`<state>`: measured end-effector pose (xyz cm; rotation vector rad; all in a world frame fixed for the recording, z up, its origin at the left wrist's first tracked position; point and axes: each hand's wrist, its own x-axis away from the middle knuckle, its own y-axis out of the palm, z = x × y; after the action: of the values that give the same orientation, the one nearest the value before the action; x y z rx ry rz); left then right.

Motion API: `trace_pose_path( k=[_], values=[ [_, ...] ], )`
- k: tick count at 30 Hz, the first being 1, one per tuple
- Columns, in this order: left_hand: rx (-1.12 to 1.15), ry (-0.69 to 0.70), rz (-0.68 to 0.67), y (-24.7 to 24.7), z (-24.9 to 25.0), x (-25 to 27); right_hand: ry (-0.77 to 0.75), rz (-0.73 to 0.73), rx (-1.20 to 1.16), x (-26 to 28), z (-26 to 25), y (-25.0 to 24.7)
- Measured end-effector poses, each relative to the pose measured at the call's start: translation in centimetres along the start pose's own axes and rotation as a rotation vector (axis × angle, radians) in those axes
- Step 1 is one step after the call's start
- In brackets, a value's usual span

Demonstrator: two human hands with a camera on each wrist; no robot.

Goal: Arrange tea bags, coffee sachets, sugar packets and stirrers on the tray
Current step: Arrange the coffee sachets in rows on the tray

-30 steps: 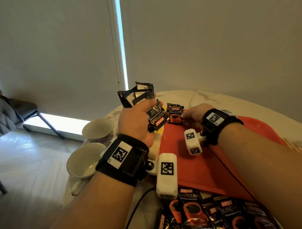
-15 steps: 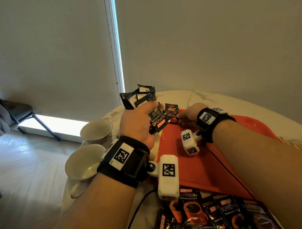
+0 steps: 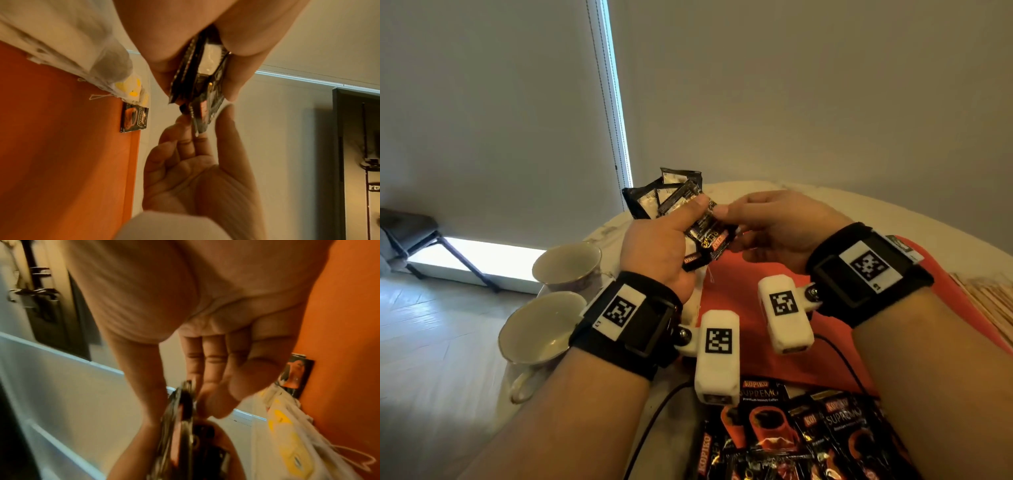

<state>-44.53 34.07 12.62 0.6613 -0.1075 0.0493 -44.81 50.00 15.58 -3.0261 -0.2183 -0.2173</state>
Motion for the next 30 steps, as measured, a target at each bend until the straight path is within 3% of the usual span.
trace_pose_path(
  k=[4, 11, 17, 30],
  values=[
    [-0.022, 0.043, 0.029, -0.2, 0.0, 0.1, -0.102, 0.0, 0.053, 0.3, 0.8, 0.4],
    [0.007, 0.035, 0.065, -0.5, 0.1, -0.3, -0.332, 0.109, -0.275, -0.9, 1.1, -0.9],
    [-0.061, -0.046, -0.083, -0.2, -0.1, 0.0, -0.541, 0.231, -0.164, -1.9, 1.6, -0.3],
    [-0.238, 0.219, -0.165, -0.5, -0.9, -0.4, -0.299, 0.186, -0.368, -1.8, 1.2, -1.3]
  ],
)
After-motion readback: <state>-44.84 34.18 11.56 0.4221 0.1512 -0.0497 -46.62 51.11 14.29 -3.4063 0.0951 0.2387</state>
